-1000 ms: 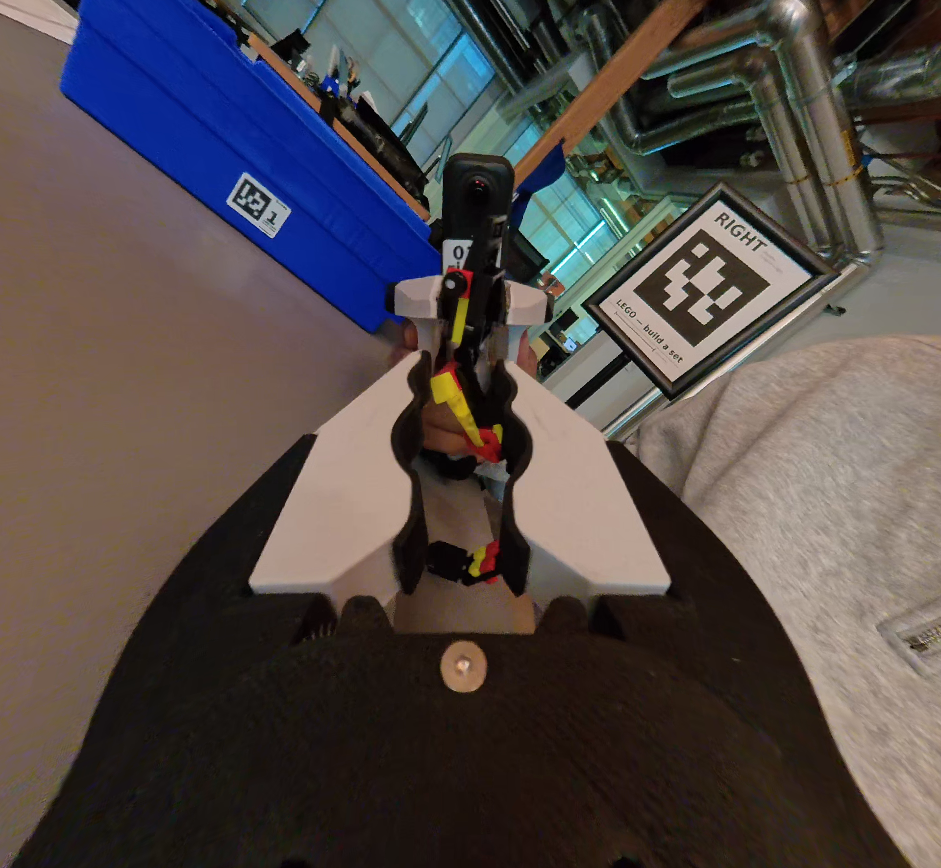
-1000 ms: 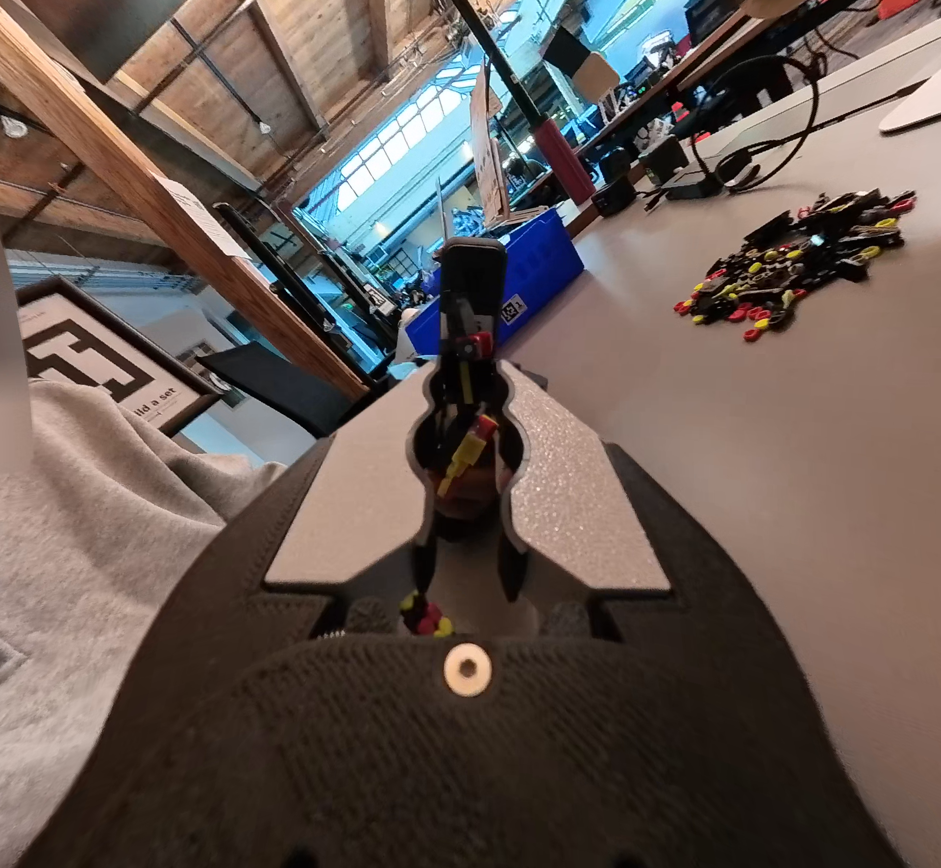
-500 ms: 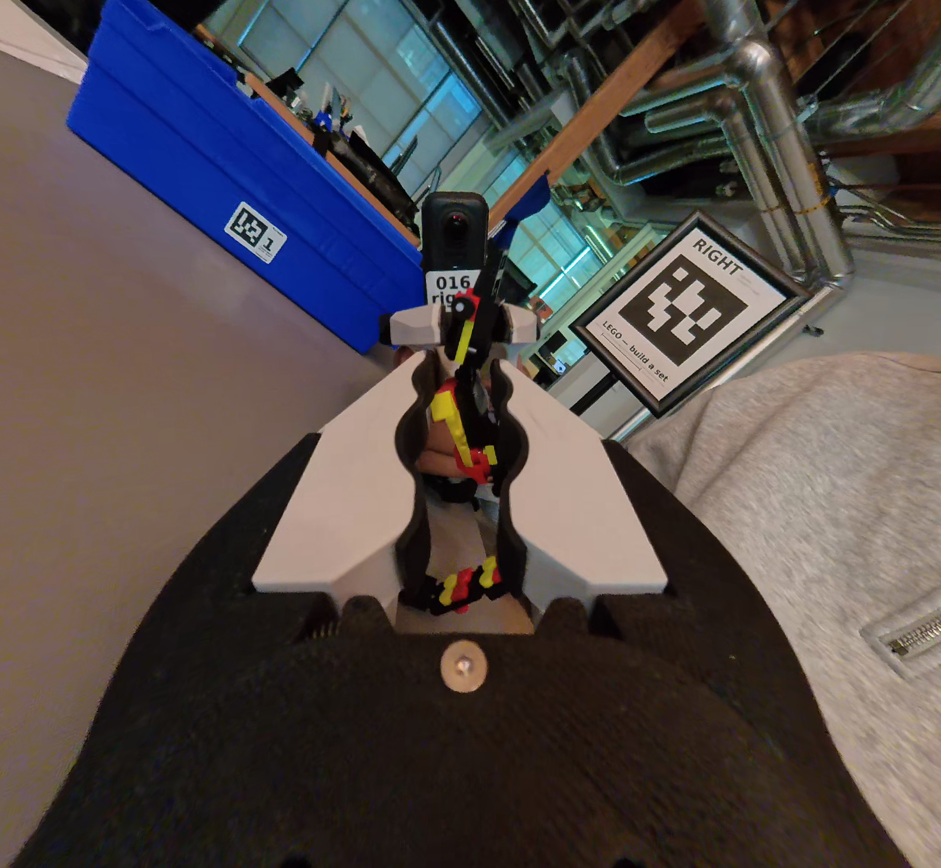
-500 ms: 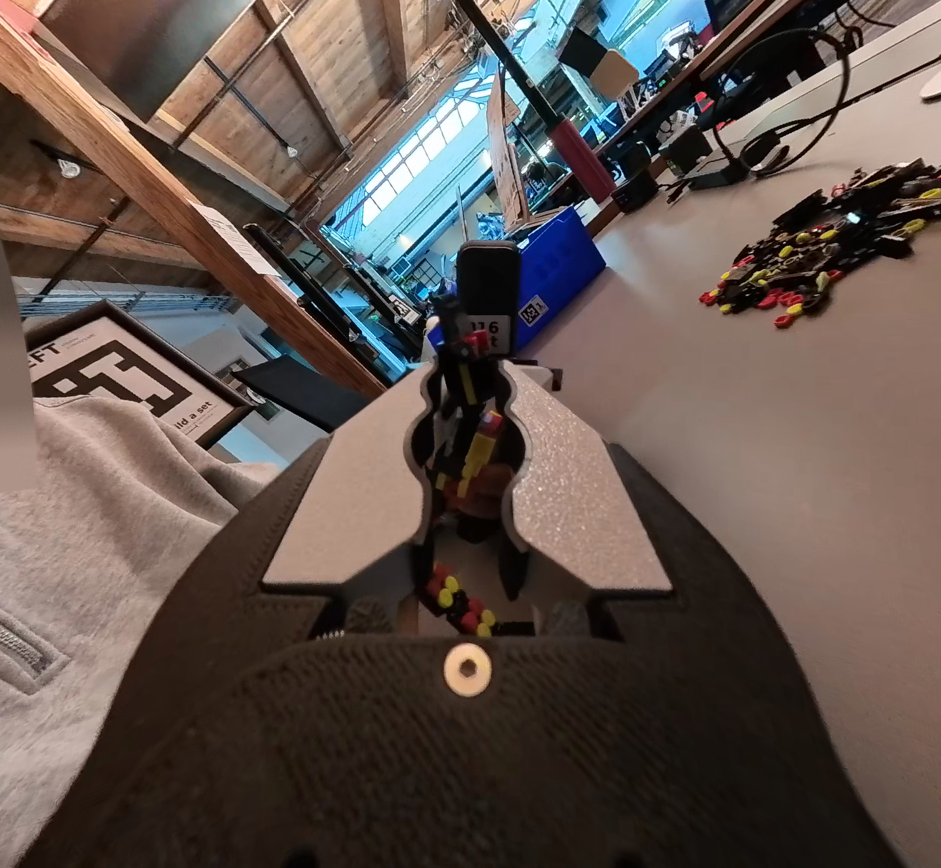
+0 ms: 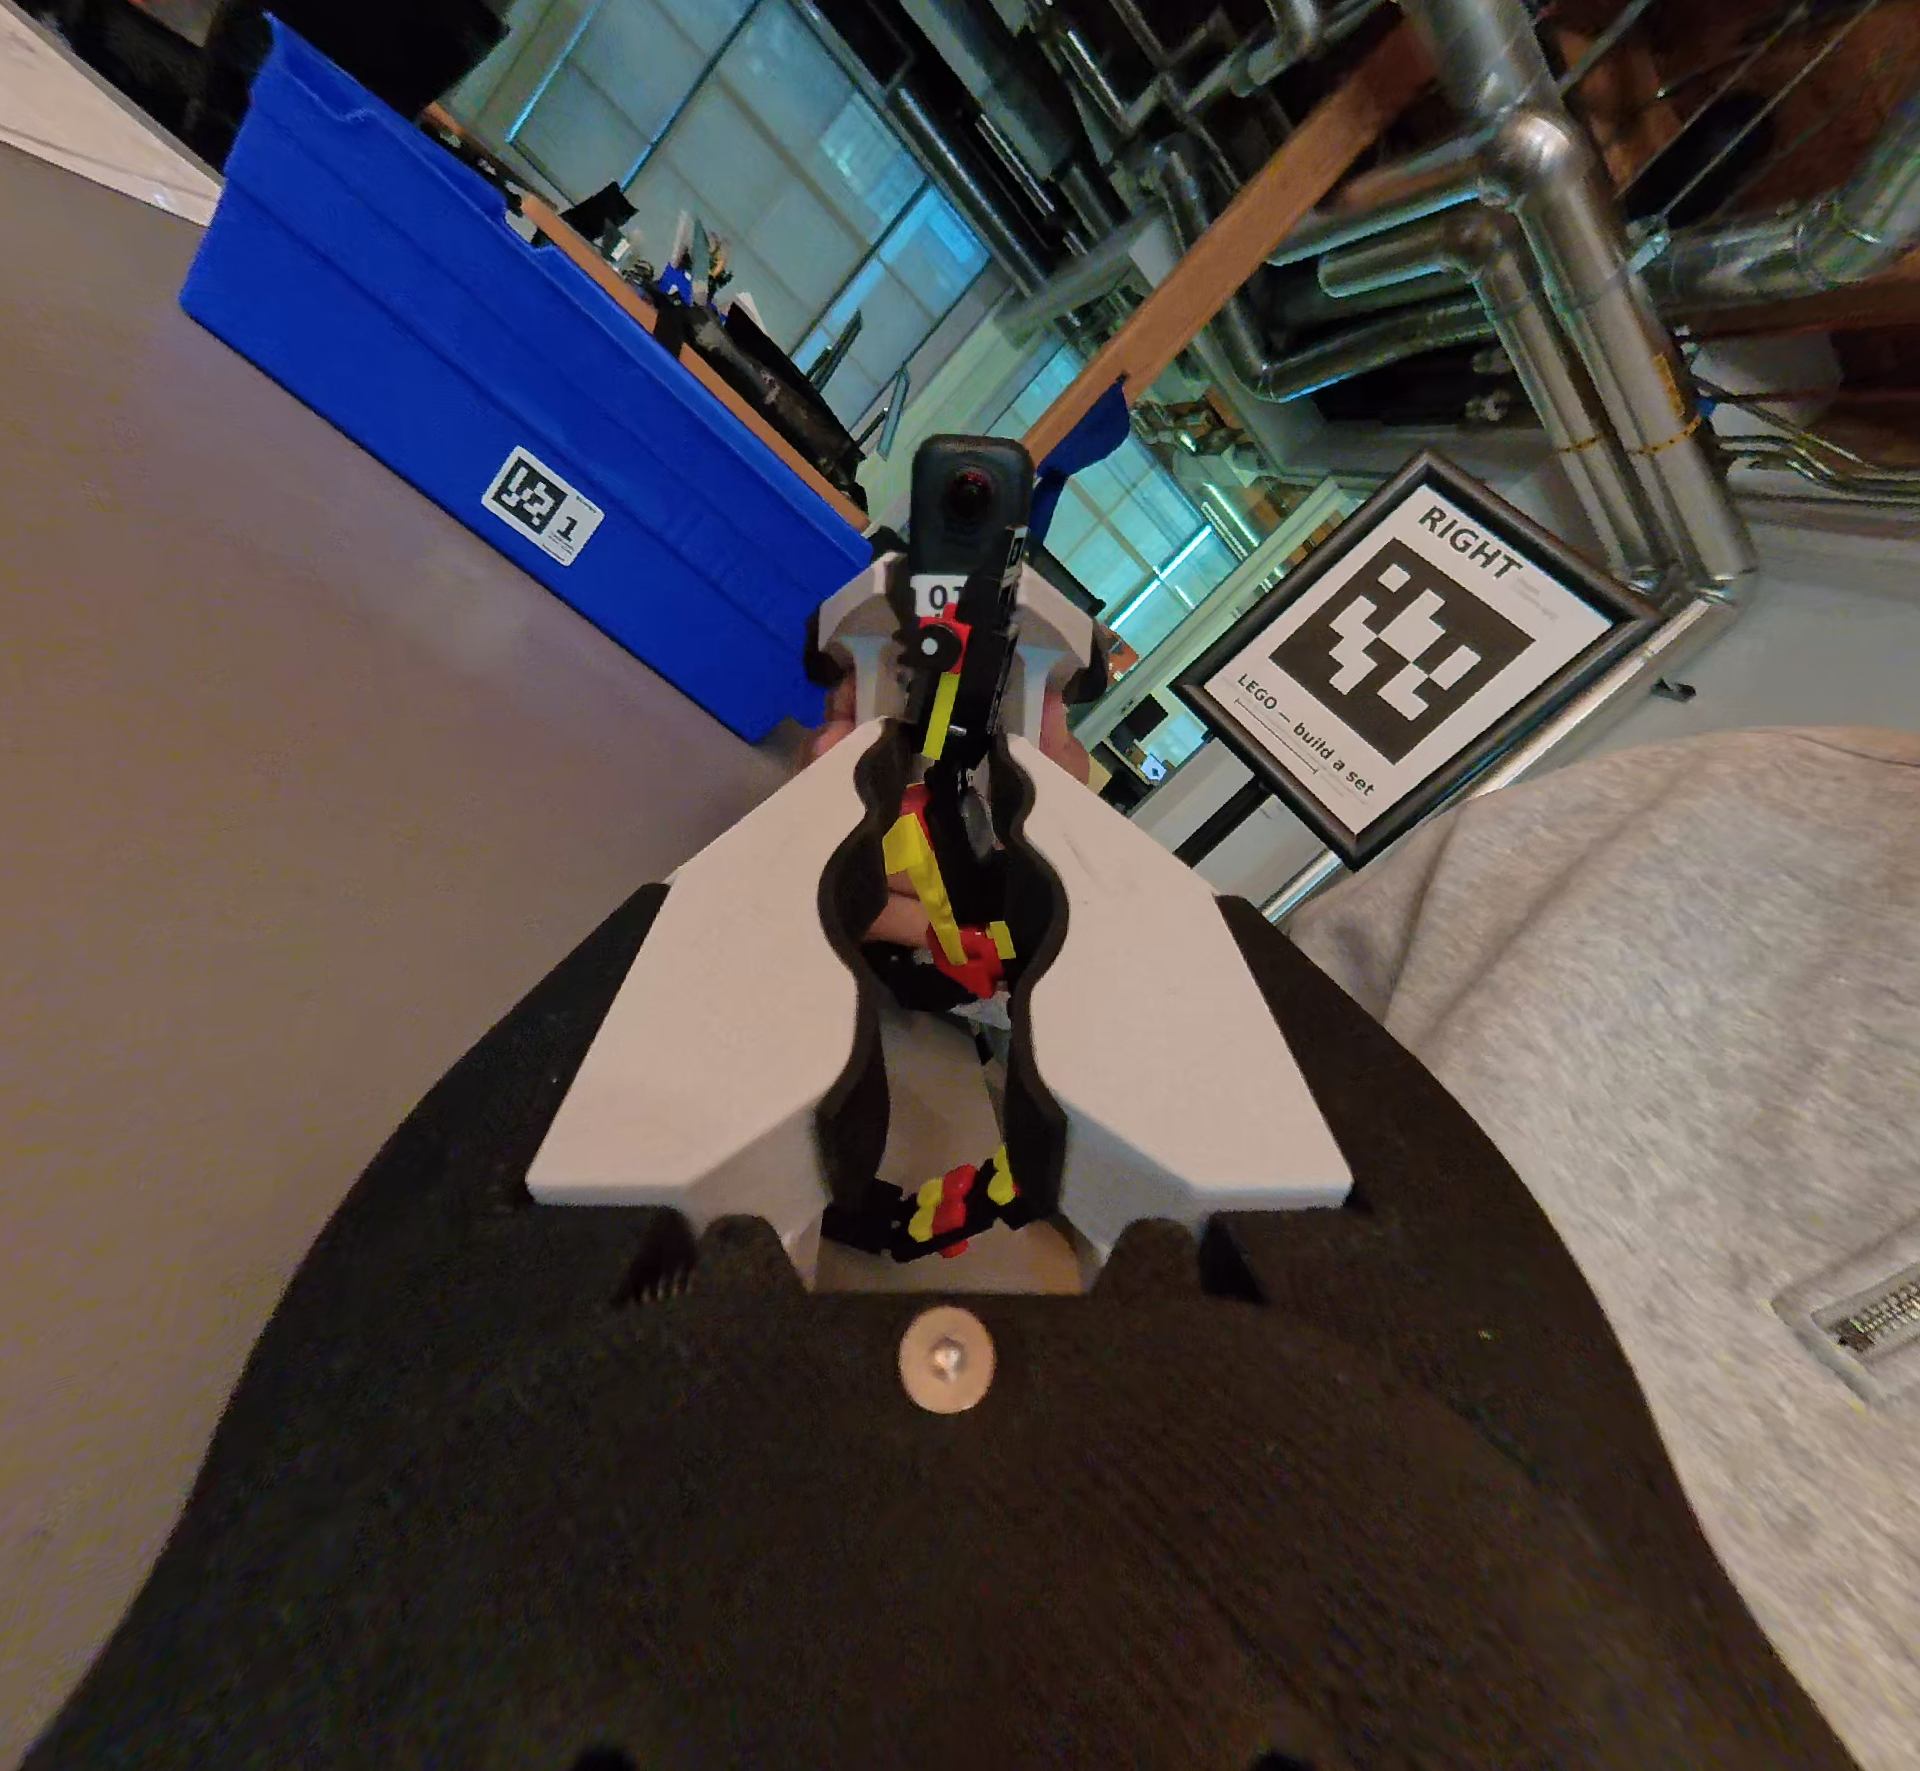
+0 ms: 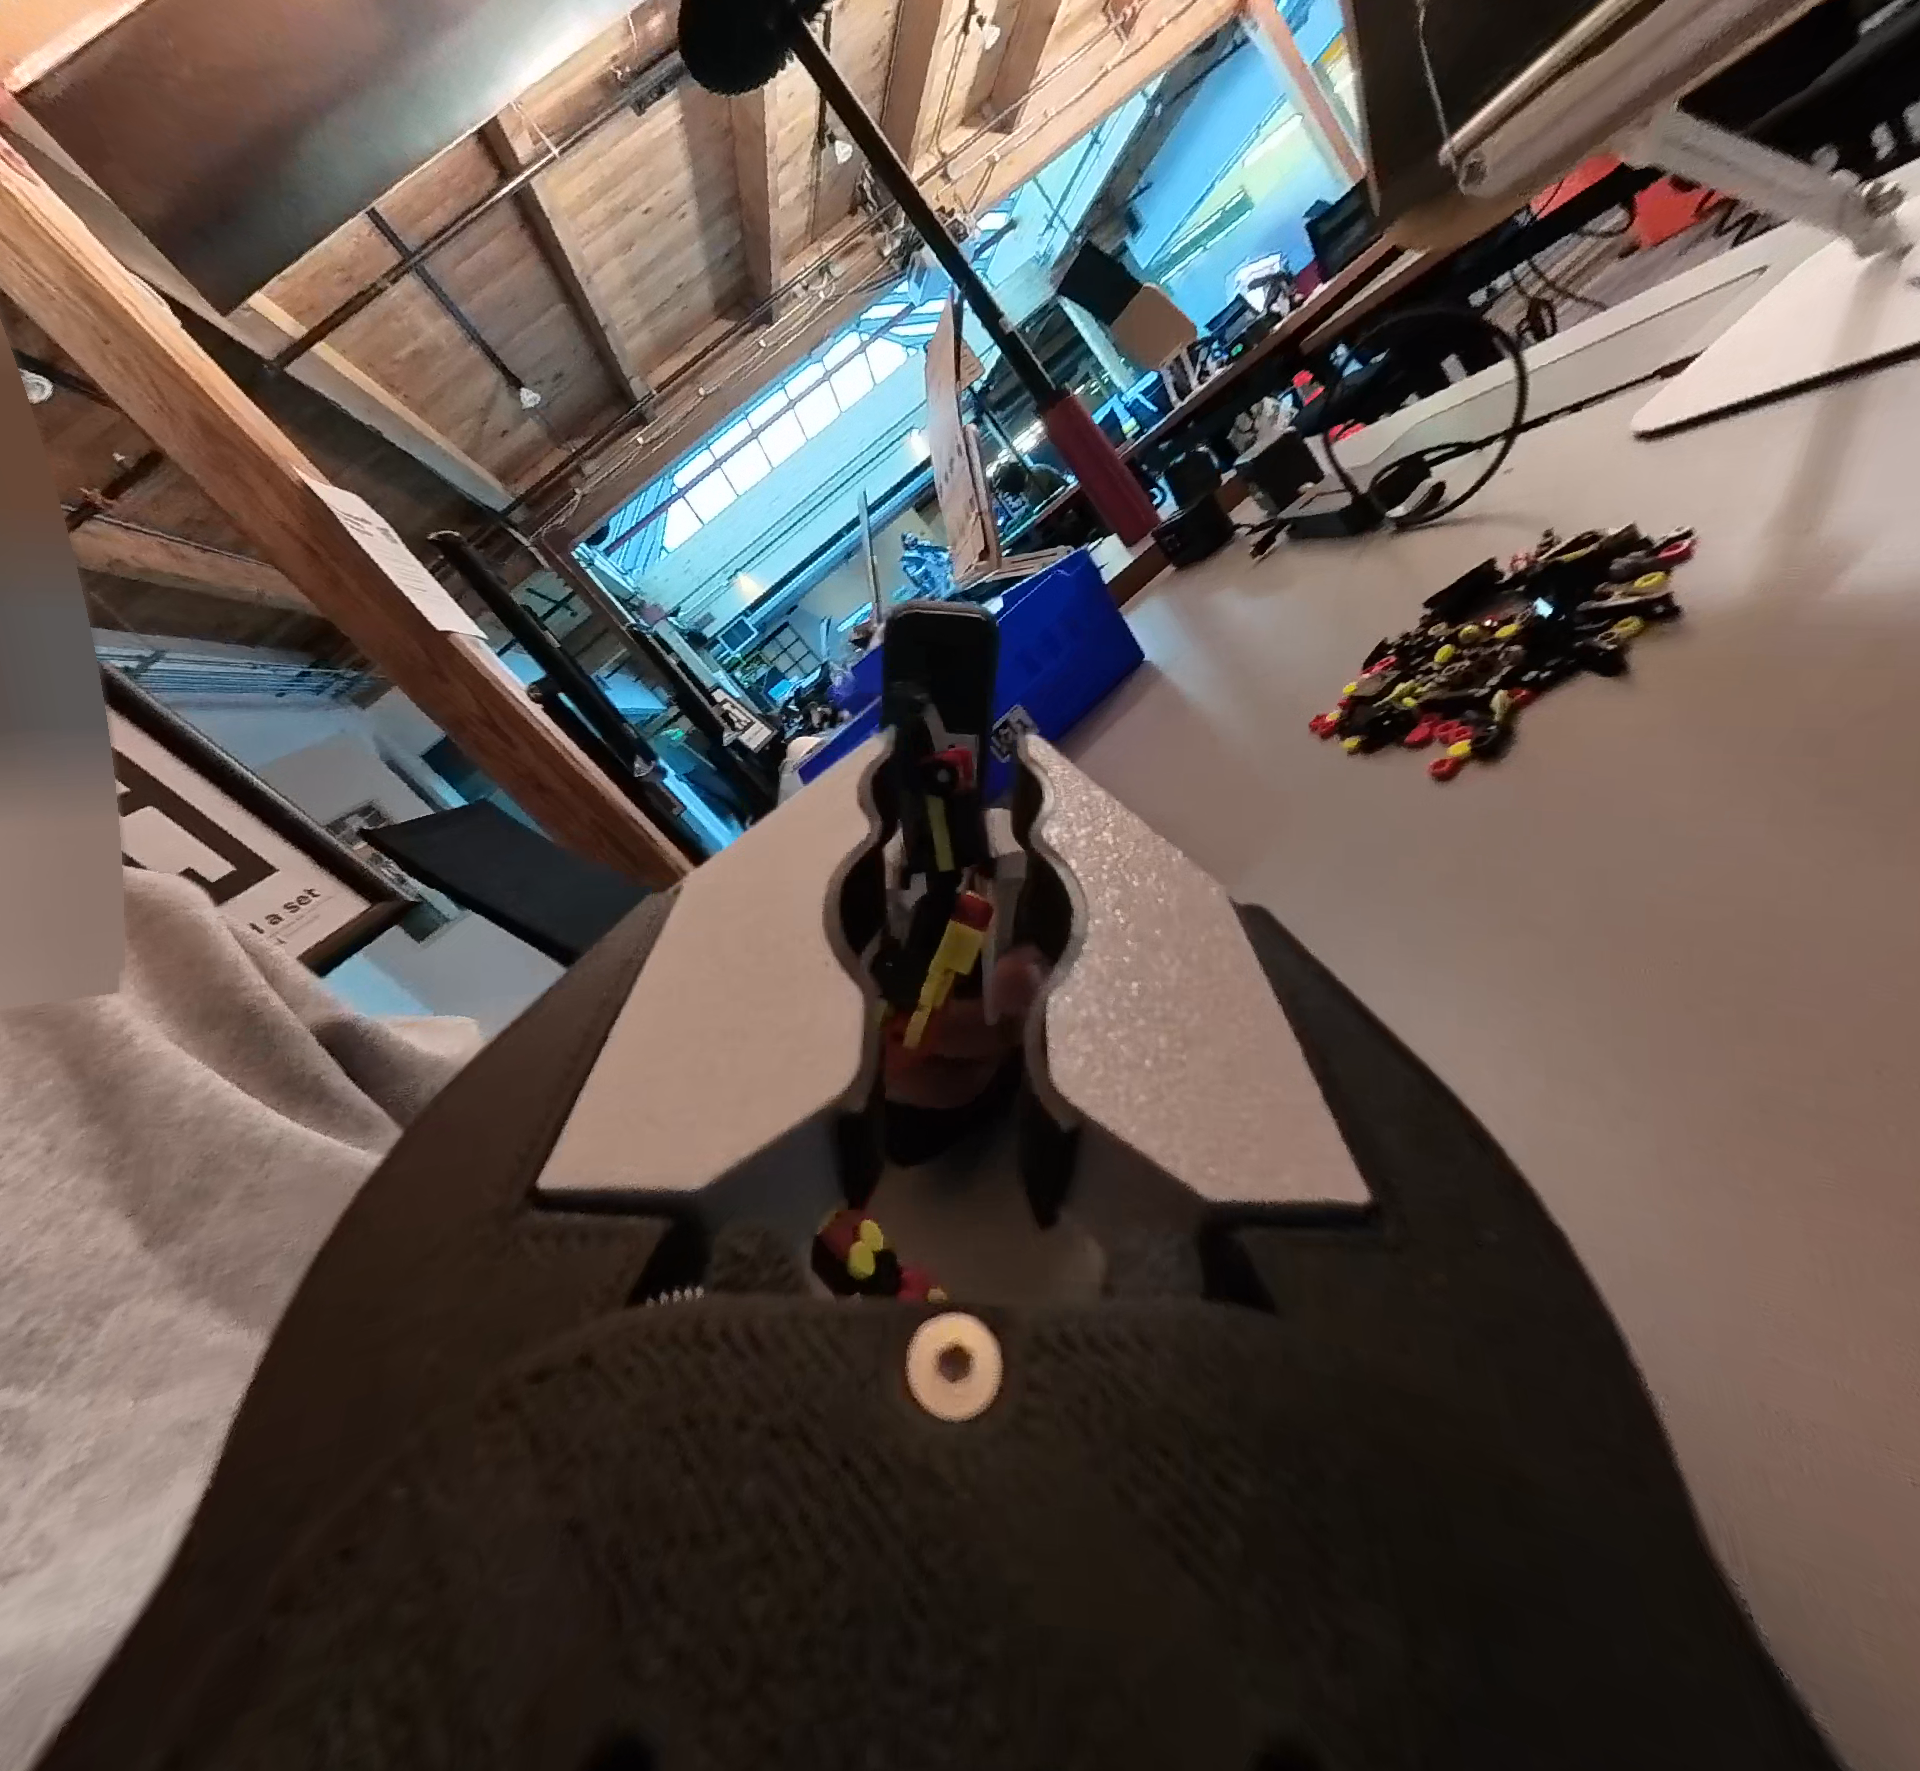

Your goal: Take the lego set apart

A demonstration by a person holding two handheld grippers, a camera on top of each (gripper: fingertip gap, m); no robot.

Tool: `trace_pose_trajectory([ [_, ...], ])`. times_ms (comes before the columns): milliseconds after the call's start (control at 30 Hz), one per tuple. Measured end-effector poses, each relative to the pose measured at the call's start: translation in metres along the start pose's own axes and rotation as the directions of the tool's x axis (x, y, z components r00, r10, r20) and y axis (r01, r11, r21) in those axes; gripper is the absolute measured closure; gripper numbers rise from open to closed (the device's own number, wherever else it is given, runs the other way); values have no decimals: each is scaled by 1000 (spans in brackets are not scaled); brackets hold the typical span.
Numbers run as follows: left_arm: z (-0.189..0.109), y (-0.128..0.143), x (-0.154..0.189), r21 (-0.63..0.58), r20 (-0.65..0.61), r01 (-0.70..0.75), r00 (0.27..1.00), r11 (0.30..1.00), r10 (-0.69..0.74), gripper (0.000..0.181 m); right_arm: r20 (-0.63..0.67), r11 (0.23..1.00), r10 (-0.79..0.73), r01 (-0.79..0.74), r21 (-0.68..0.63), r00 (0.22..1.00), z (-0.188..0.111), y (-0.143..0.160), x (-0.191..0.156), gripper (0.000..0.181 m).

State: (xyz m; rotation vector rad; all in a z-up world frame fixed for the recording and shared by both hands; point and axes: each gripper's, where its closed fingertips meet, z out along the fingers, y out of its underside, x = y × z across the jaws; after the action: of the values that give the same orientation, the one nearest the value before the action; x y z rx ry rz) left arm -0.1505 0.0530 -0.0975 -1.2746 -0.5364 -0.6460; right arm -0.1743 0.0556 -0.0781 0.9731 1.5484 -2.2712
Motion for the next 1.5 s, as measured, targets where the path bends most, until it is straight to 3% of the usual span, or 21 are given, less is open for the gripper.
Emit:
trace_pose_trajectory([
  [300, -1, -1, -2, 4, 16, -8, 1000, 1000, 8, 167, -58, 991, -128, 125, -49, 990, 2, 7, 0, 176],
  [600, 0, 0, -2, 1, 22, -17, 1000, 1000, 17, 167, -40, 991, -124, 122, -58, 991, 3, 8, -2, 169],
  [1000, 1, 1, 0, -8, 25, -57, 998, 998, 58, 167, -45, 987, -150, 146, -73, 988, 2, 9, -4, 177],
  [1133, -1, -6, 7, 40, -3, -67, 998, 997, 68, 157, -28, 986, -136, 133, -100, 990, 3, 14, -5, 178],
  [1267, -4, -11, 6, 59, 23, -104, 994, 993, 102, 167, -10, 989, -109, 107, -102, 994, 4, 16, -7, 178],
  [1500, -4, -11, 6, 51, 43, -138, 990, 989, 135, 168, -12, 990, -111, 110, -89, 994, 5, 15, -6, 177],
])
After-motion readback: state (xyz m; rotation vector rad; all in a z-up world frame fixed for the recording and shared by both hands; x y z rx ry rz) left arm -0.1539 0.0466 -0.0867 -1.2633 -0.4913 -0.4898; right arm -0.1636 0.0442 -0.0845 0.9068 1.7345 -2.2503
